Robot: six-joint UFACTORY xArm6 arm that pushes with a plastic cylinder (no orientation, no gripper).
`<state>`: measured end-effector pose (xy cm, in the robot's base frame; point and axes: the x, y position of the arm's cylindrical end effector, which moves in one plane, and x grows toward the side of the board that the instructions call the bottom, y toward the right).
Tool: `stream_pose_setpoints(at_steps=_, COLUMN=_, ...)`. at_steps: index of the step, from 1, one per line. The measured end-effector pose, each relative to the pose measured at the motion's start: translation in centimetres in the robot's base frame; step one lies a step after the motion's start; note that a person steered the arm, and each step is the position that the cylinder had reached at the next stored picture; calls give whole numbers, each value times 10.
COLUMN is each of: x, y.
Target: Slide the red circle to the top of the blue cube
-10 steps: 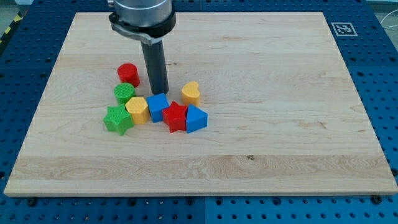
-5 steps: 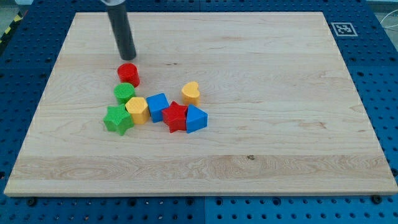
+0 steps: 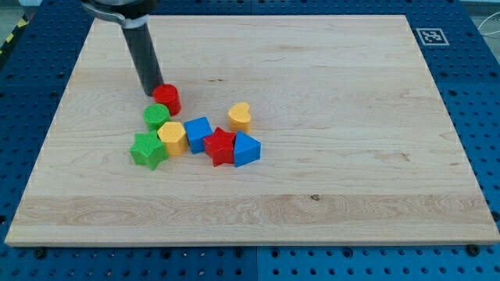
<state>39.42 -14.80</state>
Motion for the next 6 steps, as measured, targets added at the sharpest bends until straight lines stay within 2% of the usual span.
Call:
stream_pose_setpoints(at_steps=2, x=43, y=29)
stream_pose_setpoints(at_steps=3, x=44, y=31)
stream_pose_setpoints(at_steps=6, x=0, y=88)
